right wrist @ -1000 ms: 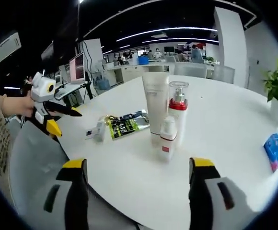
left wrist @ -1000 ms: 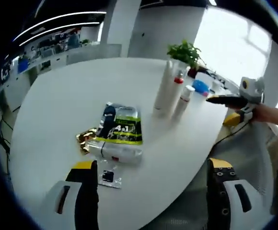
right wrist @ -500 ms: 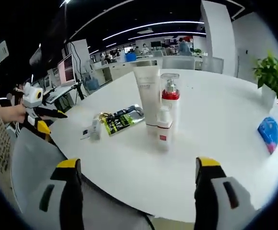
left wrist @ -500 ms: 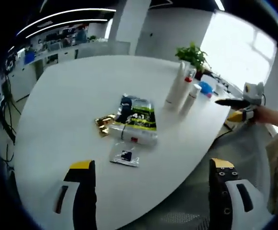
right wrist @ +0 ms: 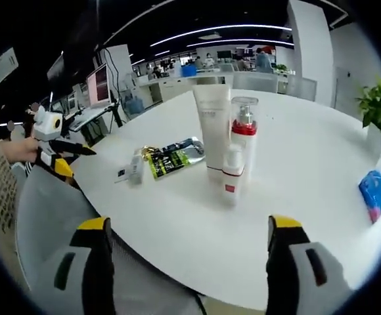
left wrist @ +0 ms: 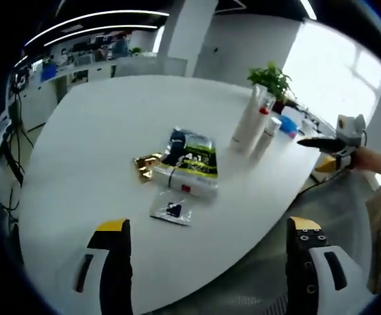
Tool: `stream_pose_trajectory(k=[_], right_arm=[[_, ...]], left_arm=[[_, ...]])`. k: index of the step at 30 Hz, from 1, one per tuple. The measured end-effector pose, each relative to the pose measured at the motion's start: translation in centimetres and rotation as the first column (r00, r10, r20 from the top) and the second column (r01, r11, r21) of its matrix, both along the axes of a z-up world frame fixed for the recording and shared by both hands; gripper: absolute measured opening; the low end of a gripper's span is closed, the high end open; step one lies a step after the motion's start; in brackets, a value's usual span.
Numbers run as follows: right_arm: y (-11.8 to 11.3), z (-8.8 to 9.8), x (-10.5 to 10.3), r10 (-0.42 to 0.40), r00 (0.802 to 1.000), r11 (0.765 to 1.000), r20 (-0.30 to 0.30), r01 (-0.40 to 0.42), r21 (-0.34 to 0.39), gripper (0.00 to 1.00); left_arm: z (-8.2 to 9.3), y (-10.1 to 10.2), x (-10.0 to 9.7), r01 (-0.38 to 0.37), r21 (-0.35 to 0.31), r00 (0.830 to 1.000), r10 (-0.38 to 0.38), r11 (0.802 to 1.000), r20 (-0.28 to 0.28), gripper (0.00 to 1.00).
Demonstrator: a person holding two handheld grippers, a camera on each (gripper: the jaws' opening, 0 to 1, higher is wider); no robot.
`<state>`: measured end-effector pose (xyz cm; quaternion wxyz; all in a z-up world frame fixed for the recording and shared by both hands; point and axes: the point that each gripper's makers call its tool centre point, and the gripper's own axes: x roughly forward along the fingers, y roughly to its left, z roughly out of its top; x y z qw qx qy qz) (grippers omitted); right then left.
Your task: Arrange the skincare products in the storage area until every visible bottle or jar stands upright without overlapping.
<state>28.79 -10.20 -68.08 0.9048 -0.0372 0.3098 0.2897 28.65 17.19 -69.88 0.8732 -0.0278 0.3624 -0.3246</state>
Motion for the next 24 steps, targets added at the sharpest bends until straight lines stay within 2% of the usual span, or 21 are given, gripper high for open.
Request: stream_pose_trajectory(k=[4,8,15,21,24], right_arm=[[1.3,-0.1,0.2,0.037,0.999,0.999,-0.029,-0.037,0.008,0.91],[3.8,-0.4,0.4,0.11,0.993,0.994,-0.045,-0.11,0.014,0.92],[7.7,-2.0,1.4,0.2,0.976,0.98,-0.088,-0.199,0.022,0.9],[11.7,-3.9,2.7,0.278,0.953,0.96,-0.122,-0.279,0.012,0.86],[13.0,-4.3,3.4,0.283,0.953,0.958,-0.107,-0.285,-0.004,0.78]], left_arm=[[0.2,0.3,0.0,-0.019,0.0,1.0,0.019,1.0,0.001,0.96],[0.5,0.6,0.1,-0.036,0.003,0.999,0.036,0.999,0.013,0.96],[0.5,0.8,0.3,-0.049,0.0,0.999,0.049,0.999,0.014,0.96],[0.4,0.6,0.1,-0.04,0.001,0.999,0.04,0.999,0.007,0.95],[0.5,0.6,0.0,-0.04,-0.001,0.999,0.04,0.999,0.006,0.95]])
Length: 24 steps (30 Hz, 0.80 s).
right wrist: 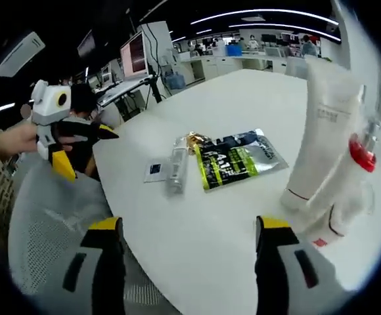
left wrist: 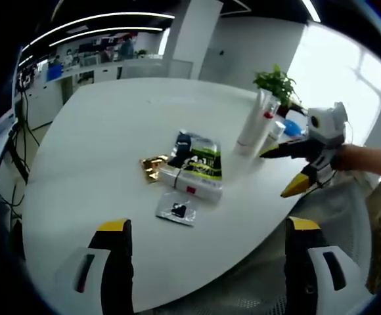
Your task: Arrange the skincare products in the storage area until every visible bottle or jar stands upright without overlapping.
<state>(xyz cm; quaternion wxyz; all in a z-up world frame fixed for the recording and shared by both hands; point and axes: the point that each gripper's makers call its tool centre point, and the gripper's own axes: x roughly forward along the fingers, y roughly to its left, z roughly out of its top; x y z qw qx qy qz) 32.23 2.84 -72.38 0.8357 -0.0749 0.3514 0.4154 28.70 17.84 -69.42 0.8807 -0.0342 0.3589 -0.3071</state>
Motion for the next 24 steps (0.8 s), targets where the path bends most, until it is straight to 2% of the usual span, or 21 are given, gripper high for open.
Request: stream_pose_trajectory(k=[1,5,9,14,24], right_arm=[[0.8,-0.2,0.2,0.013,1.0,1.0,0.011,-0.014,0.004,0.74],[2.7,-1.4,0.7,0.03,1.0,1.0,0.001,-0.03,-0.008,0.72],[3.6,-2.4,1.1,0.035,0.999,0.999,-0.014,-0.035,-0.016,0.67],[4.8,-3.0,1.8,0.05,0.998,0.998,-0.025,-0.051,-0.021,0.61],[8.4,-3.9,3.3,0.128,0.992,0.989,0.002,-0.128,-0.077,0.47]], left_arm=[[0.0,0.0,0.0,0.0,-0.002,1.0,0.0,1.0,-0.001,0.94],[0.0,0.1,-0.1,-0.004,-0.004,1.0,0.004,1.0,-0.004,0.94],[0.0,0.2,-0.1,-0.007,-0.008,1.0,0.007,1.0,-0.006,0.94],[0.0,0.2,-0.1,-0.008,-0.013,1.0,0.008,1.0,-0.009,0.93],[-0.1,0.4,-0.1,-0.022,-0.015,1.0,0.022,1.0,-0.02,0.92]])
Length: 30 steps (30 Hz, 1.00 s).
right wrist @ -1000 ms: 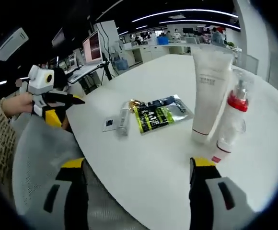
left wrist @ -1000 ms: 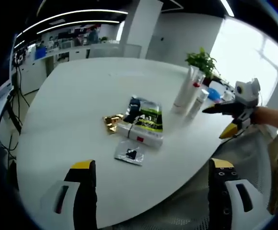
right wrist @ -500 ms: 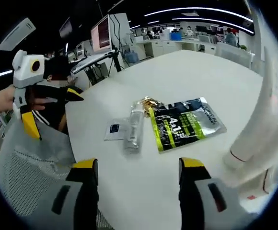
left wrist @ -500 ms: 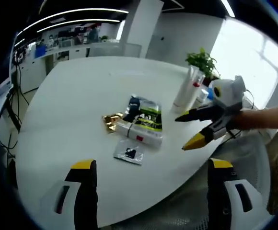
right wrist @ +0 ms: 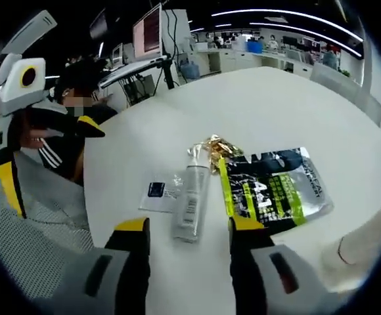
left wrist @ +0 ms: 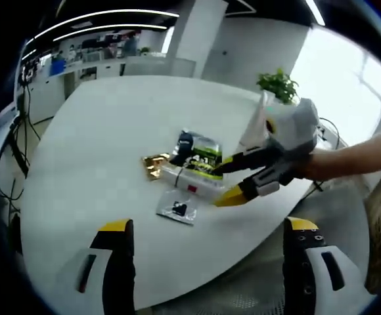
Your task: Arrange the skincare products in the storage area until every visible bottle or jar stands upright without overlapping.
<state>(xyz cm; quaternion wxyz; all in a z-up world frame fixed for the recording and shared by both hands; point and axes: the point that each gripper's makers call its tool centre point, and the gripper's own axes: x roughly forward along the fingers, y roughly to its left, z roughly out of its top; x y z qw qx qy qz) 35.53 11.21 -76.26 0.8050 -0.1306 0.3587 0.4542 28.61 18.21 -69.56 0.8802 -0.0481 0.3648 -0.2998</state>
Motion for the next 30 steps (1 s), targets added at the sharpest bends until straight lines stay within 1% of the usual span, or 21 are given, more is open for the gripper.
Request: stream_pose_trajectory(k=[1,7,14,16,19,20,24,30], right_arm=[[0.4,-0.1,0.3,0.01,1.0,1.0,0.008,-0.01,-0.013,0.45],[1.8,-0.4,1.4,0.025,1.0,1.0,0.01,-0.025,-0.012,0.38],[2.3,-1.3,1.9,0.038,0.999,0.998,0.008,-0.037,-0.045,0.27],[2.5,-1.5,1.8,0.041,0.999,0.998,-0.004,-0.041,-0.049,0.27],[2.2,-1.8,1.9,0.044,0.999,0.996,0.006,-0.043,-0.081,0.24],[2.1,-1.8,2.1,0.044,0.999,0.995,0.018,-0.042,-0.087,0.22],[2.1,-1.9,2.1,0.057,0.998,0.993,0.023,-0.054,-0.102,0.22],[1.8,-1.9,2.2,0.049,0.998,0.995,0.025,-0.047,-0.093,0.2]], left_arm=[[0.0,0.1,0.0,-0.005,-0.003,1.0,0.005,1.0,-0.001,0.92],[0.3,0.3,0.1,-0.022,-0.016,1.0,0.022,1.0,-0.009,0.91],[0.3,0.5,0.1,-0.038,-0.017,0.999,0.038,0.999,-0.01,0.91],[0.3,0.5,0.1,-0.041,-0.015,0.999,0.041,0.999,-0.012,0.91],[0.3,0.5,0.1,-0.038,-0.016,0.999,0.038,0.999,-0.014,0.91],[0.3,0.5,0.1,-0.037,-0.016,0.999,0.037,0.999,-0.015,0.91],[0.2,0.4,0.0,-0.03,-0.011,0.999,0.03,0.999,-0.016,0.91],[0.3,0.3,0.0,-0.032,-0.02,0.999,0.032,0.999,-0.016,0.91]])
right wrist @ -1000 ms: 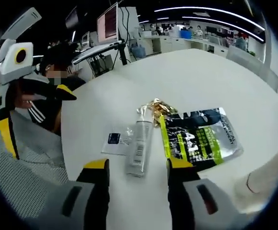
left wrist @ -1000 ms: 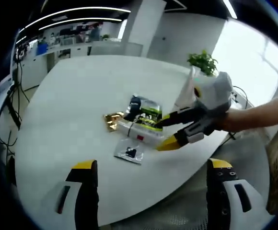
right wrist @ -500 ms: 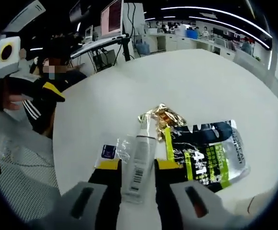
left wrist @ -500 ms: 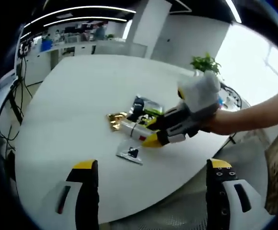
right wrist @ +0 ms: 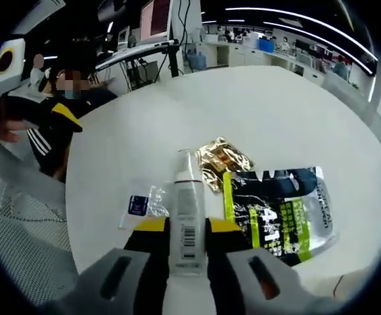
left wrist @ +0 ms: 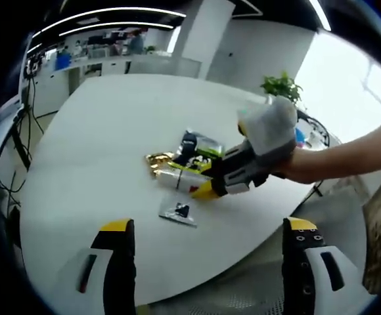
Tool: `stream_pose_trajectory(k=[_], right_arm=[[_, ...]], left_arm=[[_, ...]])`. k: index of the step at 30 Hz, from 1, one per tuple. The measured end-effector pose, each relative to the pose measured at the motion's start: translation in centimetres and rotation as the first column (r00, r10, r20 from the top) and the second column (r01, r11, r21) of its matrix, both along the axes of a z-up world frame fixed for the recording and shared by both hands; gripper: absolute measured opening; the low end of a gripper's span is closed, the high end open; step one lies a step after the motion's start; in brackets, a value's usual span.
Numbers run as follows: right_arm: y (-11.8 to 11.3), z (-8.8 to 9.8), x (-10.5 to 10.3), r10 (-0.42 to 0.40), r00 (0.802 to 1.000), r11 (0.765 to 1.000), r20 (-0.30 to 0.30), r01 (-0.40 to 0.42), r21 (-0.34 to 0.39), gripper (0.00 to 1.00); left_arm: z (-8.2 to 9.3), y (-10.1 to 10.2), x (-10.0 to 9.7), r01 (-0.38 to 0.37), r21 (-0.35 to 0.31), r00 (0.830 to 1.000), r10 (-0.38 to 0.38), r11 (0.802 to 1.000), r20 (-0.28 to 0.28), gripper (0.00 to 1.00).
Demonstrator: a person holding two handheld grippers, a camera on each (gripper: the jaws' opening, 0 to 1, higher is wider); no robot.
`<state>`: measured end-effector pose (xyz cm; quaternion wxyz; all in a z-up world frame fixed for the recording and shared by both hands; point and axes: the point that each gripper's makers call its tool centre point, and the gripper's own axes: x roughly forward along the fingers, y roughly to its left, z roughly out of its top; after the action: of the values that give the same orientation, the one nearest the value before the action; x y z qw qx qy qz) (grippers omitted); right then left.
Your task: Arrange the skincare products in the storage area until every visible bottle or jar stands upright without overlapping.
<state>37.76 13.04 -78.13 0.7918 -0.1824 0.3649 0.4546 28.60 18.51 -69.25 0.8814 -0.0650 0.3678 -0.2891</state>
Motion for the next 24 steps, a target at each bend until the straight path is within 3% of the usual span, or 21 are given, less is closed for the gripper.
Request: stream_pose_trajectory(k=[6,10,14,19,24], right_arm=[[-1.0,0.3,-0.6,-0.024,0.999,0.999,-0.023,0.024,0.031,0.2],[-1.2,1.3,-1.1,-0.059,0.997,0.994,-0.047,0.063,0.092,0.2],[-1.9,3.0,-1.6,-0.108,0.992,0.979,-0.062,0.117,0.17,0.2],[-2.7,5.4,-2.4,-0.177,0.979,0.936,-0.1,0.199,0.292,0.2],[-3.3,7.3,-3.3,-0.206,0.971,0.895,-0.121,0.237,0.378,0.2]], left_arm=[[0.0,-0.1,0.0,0.002,-0.001,1.0,-0.002,1.0,-0.001,0.91],[0.2,-0.3,0.1,0.0,-0.014,1.0,0.0,1.0,0.003,0.91],[0.9,-0.9,0.4,-0.02,-0.079,1.0,0.02,0.997,0.003,0.91],[2.4,-2.2,0.9,-0.029,-0.164,0.999,0.031,0.986,0.01,0.9],[3.0,-3.2,1.0,-0.012,-0.186,1.0,0.015,0.983,0.015,0.9]])
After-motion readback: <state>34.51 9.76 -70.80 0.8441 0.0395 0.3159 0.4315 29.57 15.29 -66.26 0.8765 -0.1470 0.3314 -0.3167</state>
